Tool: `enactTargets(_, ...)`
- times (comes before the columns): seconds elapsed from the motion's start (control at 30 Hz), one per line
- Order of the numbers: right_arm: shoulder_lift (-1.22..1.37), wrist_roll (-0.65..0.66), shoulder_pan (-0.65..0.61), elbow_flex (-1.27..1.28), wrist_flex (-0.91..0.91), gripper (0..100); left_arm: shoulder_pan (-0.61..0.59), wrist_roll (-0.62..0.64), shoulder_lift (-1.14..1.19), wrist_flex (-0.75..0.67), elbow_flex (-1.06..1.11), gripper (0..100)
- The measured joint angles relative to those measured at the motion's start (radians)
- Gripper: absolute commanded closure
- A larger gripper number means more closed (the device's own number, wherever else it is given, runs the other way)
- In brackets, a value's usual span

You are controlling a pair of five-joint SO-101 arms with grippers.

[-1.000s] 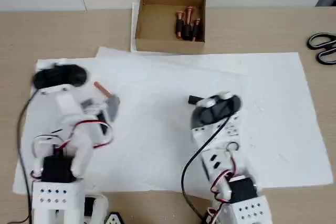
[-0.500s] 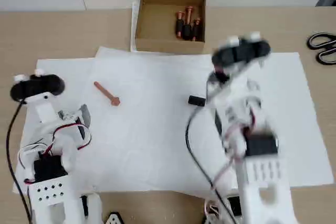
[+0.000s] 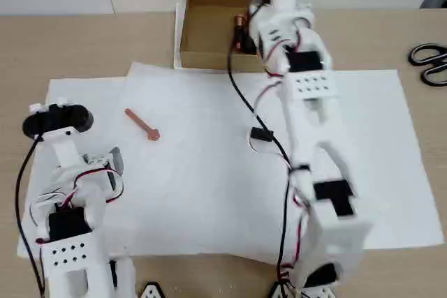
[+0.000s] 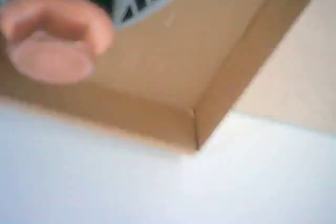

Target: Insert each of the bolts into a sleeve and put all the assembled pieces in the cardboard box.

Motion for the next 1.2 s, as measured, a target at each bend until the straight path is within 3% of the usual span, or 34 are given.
enactTargets(0.23, 0.341, 0.000, -0.043, -0.242, -0.161, 99.5, 0.000, 0.002, 0.000, 0.000, 0.006, 80)
enactTargets(0.53, 0.629, 0.000, -0.051, -0.522, -0.198, 99.1, 0.000, -0.005, 0.000, 0.000, 0.034, 80)
enactTargets(0.73, 0.756, 0.000, -0.080, -0.657, -0.198, 98.6, 0.000, -0.002, 0.000, 0.000, 0.034, 80)
enactTargets(0.93, 0.842, 0.000, -0.077, -0.709, -0.198, 85.0, 0.000, -0.002, 0.000, 0.000, 0.034, 80)
enactTargets(1.2, 0.847, 0.000, -0.083, -0.736, -0.189, 84.2, 0.000, -0.002, 0.000, 0.000, 0.034, 80)
